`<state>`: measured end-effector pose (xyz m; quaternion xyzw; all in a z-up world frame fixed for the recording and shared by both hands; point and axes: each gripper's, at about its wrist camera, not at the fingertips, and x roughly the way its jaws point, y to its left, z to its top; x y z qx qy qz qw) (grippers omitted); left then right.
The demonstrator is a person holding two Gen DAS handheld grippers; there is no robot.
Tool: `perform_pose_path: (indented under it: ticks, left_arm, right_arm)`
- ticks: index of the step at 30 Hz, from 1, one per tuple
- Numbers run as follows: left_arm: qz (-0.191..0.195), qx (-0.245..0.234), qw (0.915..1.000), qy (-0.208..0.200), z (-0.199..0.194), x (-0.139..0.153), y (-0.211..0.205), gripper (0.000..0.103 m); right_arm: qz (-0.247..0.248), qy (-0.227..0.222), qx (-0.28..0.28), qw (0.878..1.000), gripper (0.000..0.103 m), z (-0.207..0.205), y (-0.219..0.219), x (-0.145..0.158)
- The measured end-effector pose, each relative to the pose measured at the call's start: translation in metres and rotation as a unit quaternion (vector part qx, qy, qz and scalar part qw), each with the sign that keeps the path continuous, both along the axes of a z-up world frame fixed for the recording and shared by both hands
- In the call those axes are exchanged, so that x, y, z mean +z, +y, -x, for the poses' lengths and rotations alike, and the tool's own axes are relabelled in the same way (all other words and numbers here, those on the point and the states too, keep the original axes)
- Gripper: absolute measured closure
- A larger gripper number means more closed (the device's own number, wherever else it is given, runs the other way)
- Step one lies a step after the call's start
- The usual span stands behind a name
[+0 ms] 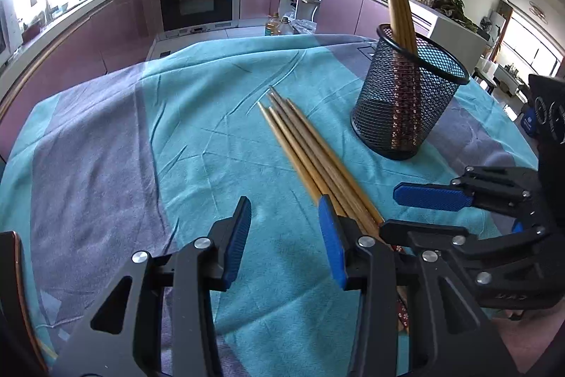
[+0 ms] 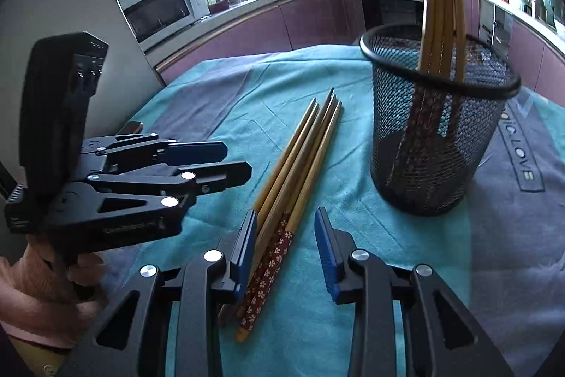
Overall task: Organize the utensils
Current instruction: 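Move both open grippers back over the remaining chopsticks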
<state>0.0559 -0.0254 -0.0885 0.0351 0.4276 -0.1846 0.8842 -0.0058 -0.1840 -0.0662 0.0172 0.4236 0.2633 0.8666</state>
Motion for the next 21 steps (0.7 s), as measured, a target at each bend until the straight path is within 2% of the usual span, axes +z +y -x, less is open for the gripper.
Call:
perform_pose_path:
  ticks: [5,8,18,21]
  left_arm:
    - [0.000,-0.002,1.0000,0.003,0.001,0.000,-0.002,0.064]
    - [0.005,-0.006,1.0000,0.006,0.000,0.001,-0.004,0.064]
    - [0.004,-0.021,0.9997,0.016,-0.004,-0.004,-0.017,0.065]
    - [0.001,-0.021,0.9995,0.023,-0.007,-0.007,-0.019,0.068]
  right_arm:
    - [0.015,0.007,-0.008,1.000,0.076,-0.003,0.001,-0.006]
    - [-0.002,0.017,-0.011,1.000,0.076,-0.007,-0.005,-0.006]
    - [0.002,0.017,-0.040,0.999,0.078,-0.013,-0.020,-0.007]
    - [0.006,0.017,-0.042,0.999,0.078,-0.014,-0.021,-0.007]
